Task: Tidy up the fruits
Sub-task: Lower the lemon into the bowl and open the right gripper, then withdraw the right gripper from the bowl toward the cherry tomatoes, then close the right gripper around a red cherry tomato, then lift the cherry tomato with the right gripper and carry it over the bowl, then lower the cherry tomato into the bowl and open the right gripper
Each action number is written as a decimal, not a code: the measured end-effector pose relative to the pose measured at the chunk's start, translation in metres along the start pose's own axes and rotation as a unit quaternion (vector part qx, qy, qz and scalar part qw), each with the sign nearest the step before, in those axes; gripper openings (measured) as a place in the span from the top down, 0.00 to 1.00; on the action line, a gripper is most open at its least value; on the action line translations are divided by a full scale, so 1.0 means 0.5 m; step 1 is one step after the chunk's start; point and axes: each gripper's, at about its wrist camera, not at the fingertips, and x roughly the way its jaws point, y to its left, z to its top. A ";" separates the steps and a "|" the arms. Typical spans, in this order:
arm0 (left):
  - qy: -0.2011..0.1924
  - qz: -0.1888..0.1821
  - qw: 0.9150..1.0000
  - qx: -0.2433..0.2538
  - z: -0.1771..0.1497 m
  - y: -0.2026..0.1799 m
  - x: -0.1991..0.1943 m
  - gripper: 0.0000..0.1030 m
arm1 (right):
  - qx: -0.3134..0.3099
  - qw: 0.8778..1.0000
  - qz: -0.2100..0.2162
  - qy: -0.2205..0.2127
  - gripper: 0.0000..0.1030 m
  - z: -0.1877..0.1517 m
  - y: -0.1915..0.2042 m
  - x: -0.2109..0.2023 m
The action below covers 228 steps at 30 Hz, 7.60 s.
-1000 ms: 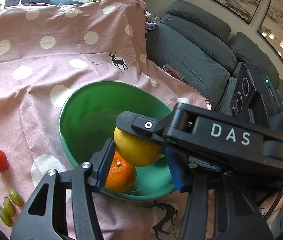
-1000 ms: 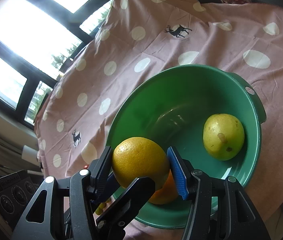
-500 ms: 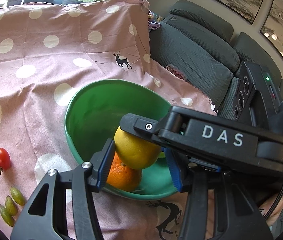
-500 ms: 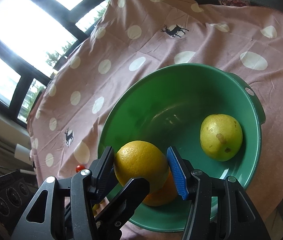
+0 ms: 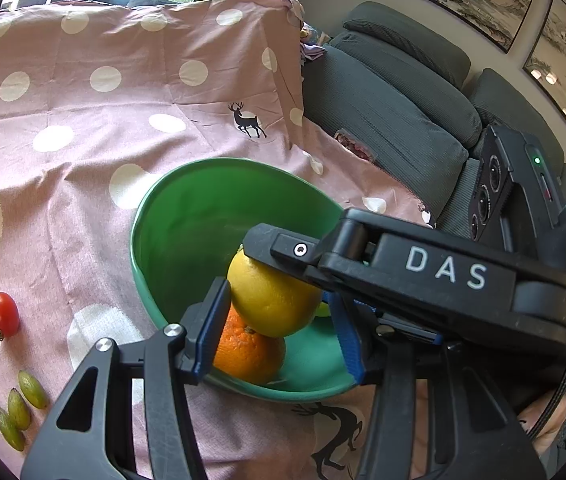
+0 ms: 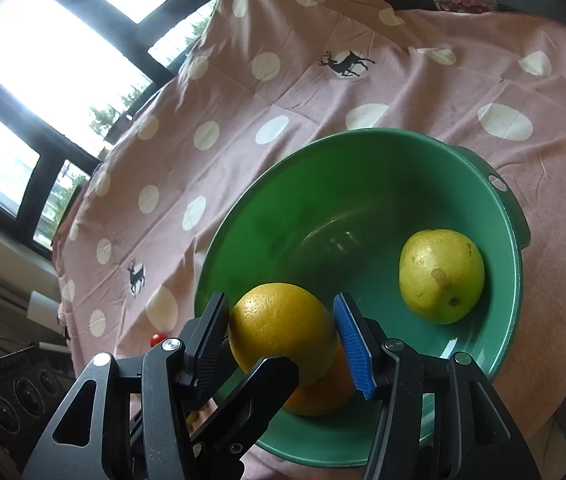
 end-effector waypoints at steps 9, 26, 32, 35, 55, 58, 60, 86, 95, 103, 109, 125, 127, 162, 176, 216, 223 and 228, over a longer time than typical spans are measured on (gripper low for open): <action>-0.006 0.002 1.000 -0.002 0.001 0.002 -0.004 0.52 | 0.000 1.000 0.007 -0.005 0.47 0.002 0.001 -0.003; -0.025 0.061 0.998 0.002 -0.003 0.008 -0.083 0.49 | -0.029 0.999 -0.030 -0.032 0.48 -0.007 0.032 -0.025; -0.041 0.137 0.990 -0.010 -0.005 0.048 -0.136 0.45 | -0.053 0.997 -0.031 -0.043 0.48 -0.011 0.061 -0.036; -0.038 0.206 0.977 -0.039 -0.007 0.089 -0.159 0.45 | -0.067 0.996 -0.030 -0.043 0.48 -0.017 0.082 -0.036; -0.069 0.366 0.901 -0.223 -0.057 0.335 -0.310 0.49 | -0.172 0.983 0.023 0.053 0.47 -0.100 0.272 0.098; -0.055 0.354 0.903 -0.236 -0.063 0.357 -0.299 0.53 | -0.188 0.979 0.005 0.078 0.47 -0.112 0.293 0.149; -0.051 0.351 0.901 -0.248 -0.067 0.369 -0.295 0.56 | -0.195 0.976 0.001 0.093 0.47 -0.119 0.300 0.178; -0.023 0.197 0.932 -0.304 0.015 0.427 -0.162 0.64 | -0.163 0.973 -0.012 0.164 0.66 -0.144 0.269 0.297; -0.006 0.209 0.927 -0.311 0.012 0.442 -0.124 0.64 | -0.157 0.975 -0.019 0.156 0.67 -0.133 0.261 0.284; -0.008 0.245 0.927 -0.282 0.014 0.429 -0.115 0.70 | -0.150 0.977 -0.016 0.150 0.67 -0.123 0.254 0.274; -0.019 0.254 0.928 -0.272 0.013 0.407 -0.134 0.70 | -0.152 0.978 -0.008 0.142 0.67 -0.122 0.256 0.257; -0.066 0.294 0.930 -0.212 0.001 0.293 -0.218 0.70 | -0.156 0.981 0.020 0.112 0.66 -0.123 0.250 0.192; -0.070 0.292 0.930 -0.210 -0.002 0.285 -0.226 0.70 | -0.158 0.981 0.022 0.107 0.66 -0.123 0.249 0.183; -0.106 0.225 0.964 -0.089 0.018 0.092 -0.226 0.69 | -0.128 0.991 0.025 -0.026 0.66 -0.065 0.184 0.002; -0.075 0.167 0.982 -0.053 0.022 0.035 -0.147 0.70 | -0.079 0.995 -0.020 -0.063 0.66 -0.037 0.119 -0.040; 0.013 0.079 0.996 -0.049 0.013 0.007 0.022 0.70 | 0.016 0.992 -0.115 -0.039 0.66 0.003 -0.019 -0.030; 0.014 0.086 0.995 -0.048 0.012 0.004 0.026 0.68 | 0.015 0.991 -0.126 -0.040 0.66 0.005 -0.022 -0.031; 0.010 0.079 0.995 -0.055 0.016 0.009 0.012 0.57 | 0.020 0.993 -0.107 -0.044 0.62 0.007 -0.027 -0.039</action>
